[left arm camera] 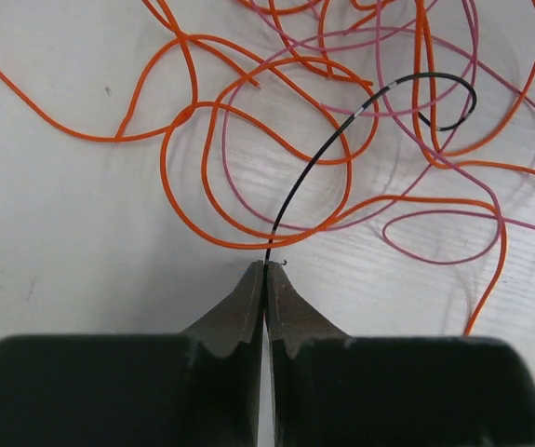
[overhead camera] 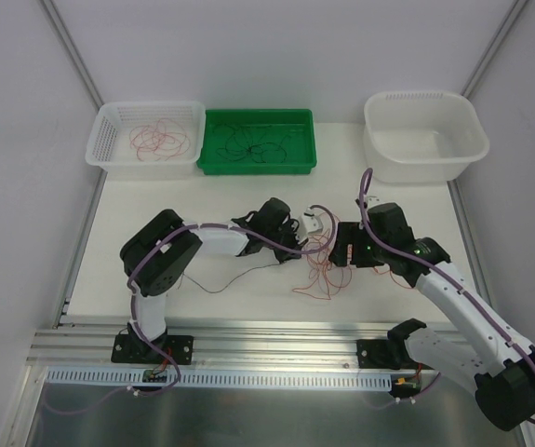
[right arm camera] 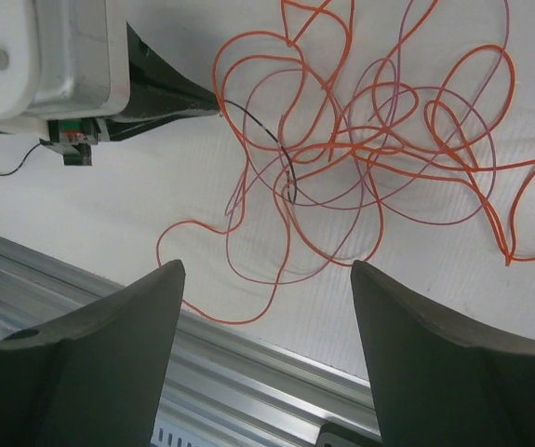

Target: Untangle the cables

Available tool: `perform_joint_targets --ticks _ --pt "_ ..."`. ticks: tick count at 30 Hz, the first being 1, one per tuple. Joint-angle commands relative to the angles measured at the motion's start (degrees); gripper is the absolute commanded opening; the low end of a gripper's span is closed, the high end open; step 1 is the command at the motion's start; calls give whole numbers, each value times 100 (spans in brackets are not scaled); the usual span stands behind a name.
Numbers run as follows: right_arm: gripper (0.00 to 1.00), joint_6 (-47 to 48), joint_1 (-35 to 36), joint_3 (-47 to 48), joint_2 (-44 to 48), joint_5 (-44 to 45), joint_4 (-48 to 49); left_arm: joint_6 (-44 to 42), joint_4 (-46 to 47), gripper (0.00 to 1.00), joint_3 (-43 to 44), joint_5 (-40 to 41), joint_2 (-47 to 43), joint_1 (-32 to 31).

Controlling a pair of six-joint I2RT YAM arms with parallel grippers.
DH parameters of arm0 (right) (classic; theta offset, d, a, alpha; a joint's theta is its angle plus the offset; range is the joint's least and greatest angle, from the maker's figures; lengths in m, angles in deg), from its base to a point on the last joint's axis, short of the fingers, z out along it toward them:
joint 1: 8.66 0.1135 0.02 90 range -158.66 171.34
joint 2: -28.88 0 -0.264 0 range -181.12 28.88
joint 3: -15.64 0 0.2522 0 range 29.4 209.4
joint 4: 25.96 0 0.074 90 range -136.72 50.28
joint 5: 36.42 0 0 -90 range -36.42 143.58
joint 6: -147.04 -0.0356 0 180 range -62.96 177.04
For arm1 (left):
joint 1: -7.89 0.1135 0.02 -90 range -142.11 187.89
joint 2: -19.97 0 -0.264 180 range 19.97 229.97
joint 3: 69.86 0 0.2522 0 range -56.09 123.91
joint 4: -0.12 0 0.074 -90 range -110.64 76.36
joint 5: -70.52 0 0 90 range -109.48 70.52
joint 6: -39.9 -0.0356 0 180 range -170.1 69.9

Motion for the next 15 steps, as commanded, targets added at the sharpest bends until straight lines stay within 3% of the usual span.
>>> perform_joint_targets --ticks 1,8,15 --pt "76 -165 23 -85 41 -315 419 159 -69 0 -365 -69 -544 -55" --pt "70 -508 31 -76 -328 -526 999 950 133 0 -964 46 -1651 -46" --pt "51 -596 330 -67 -847 -475 1456 1574 116 0 -1315 -34 -2380 -63"
